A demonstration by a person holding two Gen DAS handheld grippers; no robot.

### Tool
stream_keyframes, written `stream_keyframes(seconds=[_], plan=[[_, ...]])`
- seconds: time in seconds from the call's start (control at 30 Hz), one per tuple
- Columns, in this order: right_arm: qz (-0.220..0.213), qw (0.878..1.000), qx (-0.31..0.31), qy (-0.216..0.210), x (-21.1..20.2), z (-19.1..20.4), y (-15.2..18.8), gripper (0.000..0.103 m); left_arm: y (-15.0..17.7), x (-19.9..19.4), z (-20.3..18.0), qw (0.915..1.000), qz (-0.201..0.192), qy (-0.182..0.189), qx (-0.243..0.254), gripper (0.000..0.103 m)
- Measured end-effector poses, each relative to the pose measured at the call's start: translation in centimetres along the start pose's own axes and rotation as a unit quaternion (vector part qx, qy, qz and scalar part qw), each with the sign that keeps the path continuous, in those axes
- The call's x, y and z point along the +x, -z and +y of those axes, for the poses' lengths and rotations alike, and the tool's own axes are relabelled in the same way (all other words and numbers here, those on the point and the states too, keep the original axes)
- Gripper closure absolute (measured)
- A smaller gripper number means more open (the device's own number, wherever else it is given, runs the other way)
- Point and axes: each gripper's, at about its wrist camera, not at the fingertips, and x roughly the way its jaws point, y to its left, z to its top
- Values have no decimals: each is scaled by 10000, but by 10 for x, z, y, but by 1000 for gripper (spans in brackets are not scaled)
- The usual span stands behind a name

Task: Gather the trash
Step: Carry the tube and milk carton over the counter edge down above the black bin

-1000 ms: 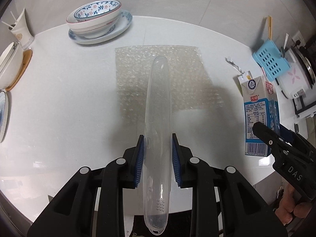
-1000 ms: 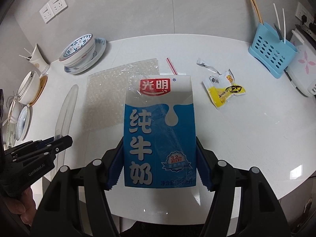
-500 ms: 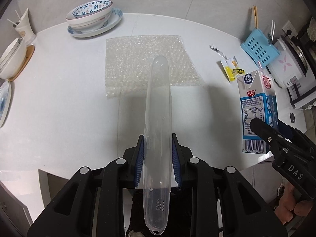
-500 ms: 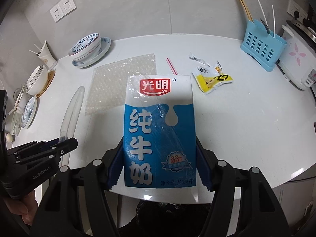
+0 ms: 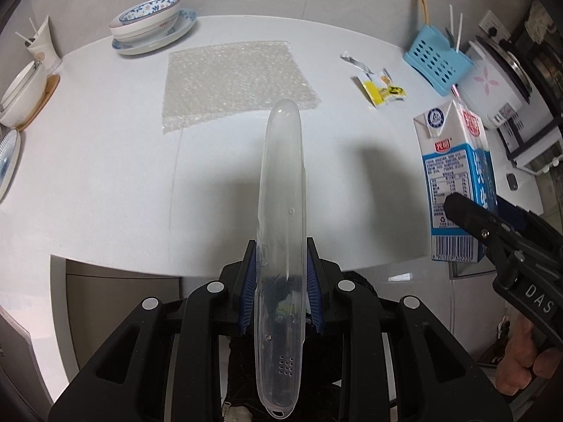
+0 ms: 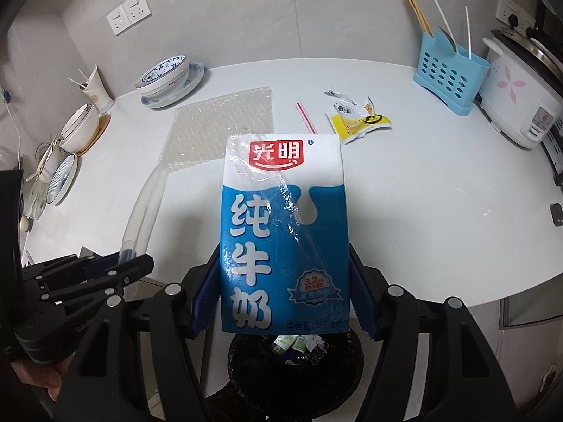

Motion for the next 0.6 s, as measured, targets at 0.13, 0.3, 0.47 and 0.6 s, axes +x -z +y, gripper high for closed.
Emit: stream_keyframes(seconds=[0.13,0.3,0.47,0.6], plan=[[4,10000,8,-12,-8,-8,16,42,18,-2,-15,10000,12,46,72,78],[59,10000,33,-21,-14,-17,36,42,40,-2,-30,9999,-22,86,52,78],[136,9999,17,-25,-18,-26,58,42,62,1,-40,9999,9,154,28,78],[172,9998,9,51,-21,-37,76,42,80,4,-46,9999,35,127,-13,78]])
